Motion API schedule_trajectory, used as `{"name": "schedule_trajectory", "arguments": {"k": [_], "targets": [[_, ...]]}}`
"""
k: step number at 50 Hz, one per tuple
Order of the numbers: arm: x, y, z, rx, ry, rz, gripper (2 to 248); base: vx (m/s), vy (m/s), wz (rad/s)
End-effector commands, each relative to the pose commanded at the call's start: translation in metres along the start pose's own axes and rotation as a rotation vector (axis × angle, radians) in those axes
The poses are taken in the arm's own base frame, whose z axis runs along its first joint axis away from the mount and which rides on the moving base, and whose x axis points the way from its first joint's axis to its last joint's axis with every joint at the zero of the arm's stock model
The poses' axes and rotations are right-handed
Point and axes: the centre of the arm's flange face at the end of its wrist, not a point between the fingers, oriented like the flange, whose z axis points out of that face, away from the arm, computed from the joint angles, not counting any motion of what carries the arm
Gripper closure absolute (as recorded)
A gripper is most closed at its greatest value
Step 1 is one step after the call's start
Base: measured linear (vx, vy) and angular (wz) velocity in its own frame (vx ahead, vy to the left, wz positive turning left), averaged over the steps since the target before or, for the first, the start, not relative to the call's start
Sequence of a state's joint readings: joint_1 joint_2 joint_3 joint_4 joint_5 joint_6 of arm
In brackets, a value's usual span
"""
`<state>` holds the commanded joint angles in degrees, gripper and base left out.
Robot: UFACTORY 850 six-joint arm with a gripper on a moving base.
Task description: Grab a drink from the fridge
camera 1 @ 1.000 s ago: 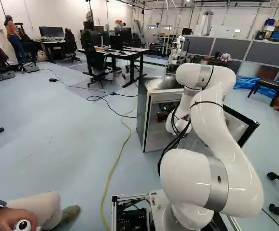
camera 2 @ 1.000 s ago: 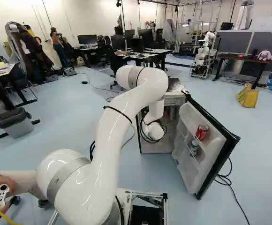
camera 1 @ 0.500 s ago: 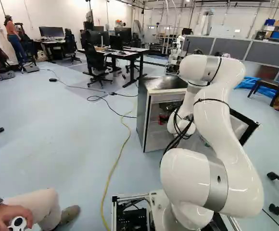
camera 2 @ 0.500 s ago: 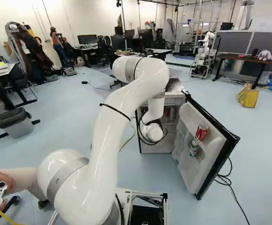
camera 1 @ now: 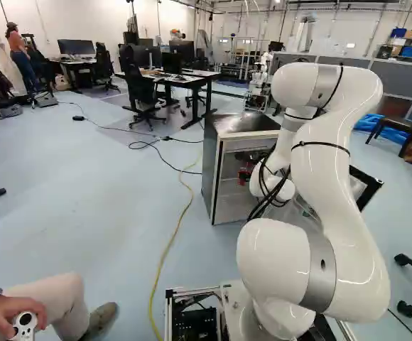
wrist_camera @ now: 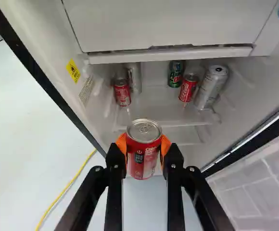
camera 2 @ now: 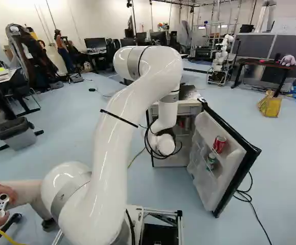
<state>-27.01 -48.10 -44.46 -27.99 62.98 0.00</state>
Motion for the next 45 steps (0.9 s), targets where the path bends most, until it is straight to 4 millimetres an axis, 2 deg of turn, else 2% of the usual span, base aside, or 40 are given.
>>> {"name": "schedule_trajectory", "arguments": {"k": [29,45], "targets": [[0.013,-0.016,-0.066,-0.077,-0.007,0.044,162,0.000,0.000,0.000],[0.023,-0.026,-0.091,-0.082,0.006,0.039,162,0.000,0.000,0.000]]}}
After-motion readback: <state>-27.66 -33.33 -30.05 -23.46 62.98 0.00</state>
